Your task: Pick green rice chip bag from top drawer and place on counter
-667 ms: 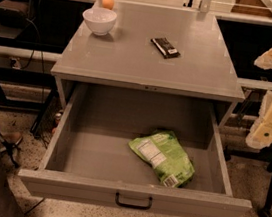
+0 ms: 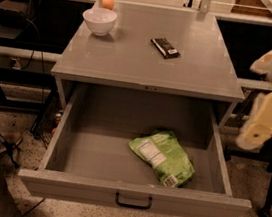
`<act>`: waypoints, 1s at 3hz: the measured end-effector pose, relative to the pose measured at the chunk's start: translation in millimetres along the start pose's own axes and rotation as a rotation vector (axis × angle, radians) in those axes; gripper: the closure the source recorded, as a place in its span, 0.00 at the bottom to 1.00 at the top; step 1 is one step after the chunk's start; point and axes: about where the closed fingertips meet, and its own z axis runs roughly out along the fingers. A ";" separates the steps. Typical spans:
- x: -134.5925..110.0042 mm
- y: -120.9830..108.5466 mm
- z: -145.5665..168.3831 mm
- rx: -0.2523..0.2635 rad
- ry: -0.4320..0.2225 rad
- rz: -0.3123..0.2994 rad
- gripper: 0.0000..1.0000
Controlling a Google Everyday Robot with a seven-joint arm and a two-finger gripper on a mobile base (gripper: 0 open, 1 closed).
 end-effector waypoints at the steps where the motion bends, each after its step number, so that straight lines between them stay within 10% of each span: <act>1: -6.9 1.2 44.3 -0.091 -0.028 0.128 0.00; 3: -70.7 21.5 144.5 -0.239 -0.096 0.400 0.00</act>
Offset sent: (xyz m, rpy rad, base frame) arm 0.0609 0.0956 -0.1570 0.3553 0.3158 -0.4430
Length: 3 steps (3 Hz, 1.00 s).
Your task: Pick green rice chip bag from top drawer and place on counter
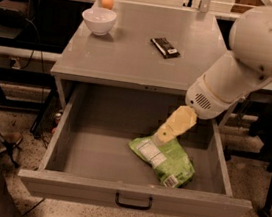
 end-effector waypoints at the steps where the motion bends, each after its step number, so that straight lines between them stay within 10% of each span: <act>1: -1.2 0.2 1.6 0.005 -0.005 0.061 0.00; 3: -1.2 -4.5 33.8 0.032 0.029 0.073 0.00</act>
Offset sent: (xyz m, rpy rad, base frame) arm 0.0013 0.0022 -0.0021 0.0108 0.0144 -0.0639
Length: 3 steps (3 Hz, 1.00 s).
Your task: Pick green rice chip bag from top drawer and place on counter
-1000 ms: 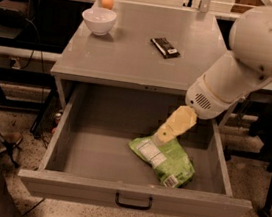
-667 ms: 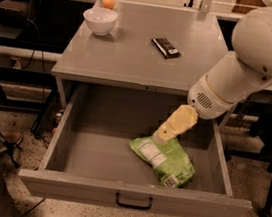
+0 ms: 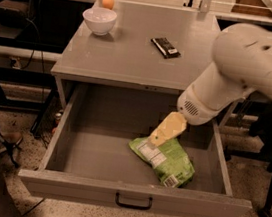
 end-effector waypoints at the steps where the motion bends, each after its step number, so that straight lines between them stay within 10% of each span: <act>1: -4.4 -7.5 49.2 0.054 0.038 0.020 0.00; 3: 2.7 -41.4 118.2 0.102 0.051 0.108 0.00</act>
Offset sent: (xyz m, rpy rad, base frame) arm 0.0441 0.0252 -0.1308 -0.1748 -0.0161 -0.1143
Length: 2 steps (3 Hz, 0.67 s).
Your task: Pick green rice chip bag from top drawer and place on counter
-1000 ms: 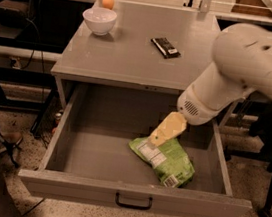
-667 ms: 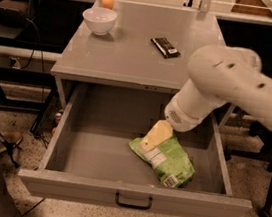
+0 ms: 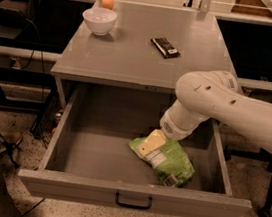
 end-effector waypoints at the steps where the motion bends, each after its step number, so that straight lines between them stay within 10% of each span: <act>1: 14.5 -16.5 12.9 -0.036 -0.021 0.052 0.00; 2: 30.9 -25.9 25.3 -0.074 -0.015 0.078 0.00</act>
Offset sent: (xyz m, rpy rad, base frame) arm -0.0064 -0.0565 -0.0542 0.1134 0.0963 -0.0807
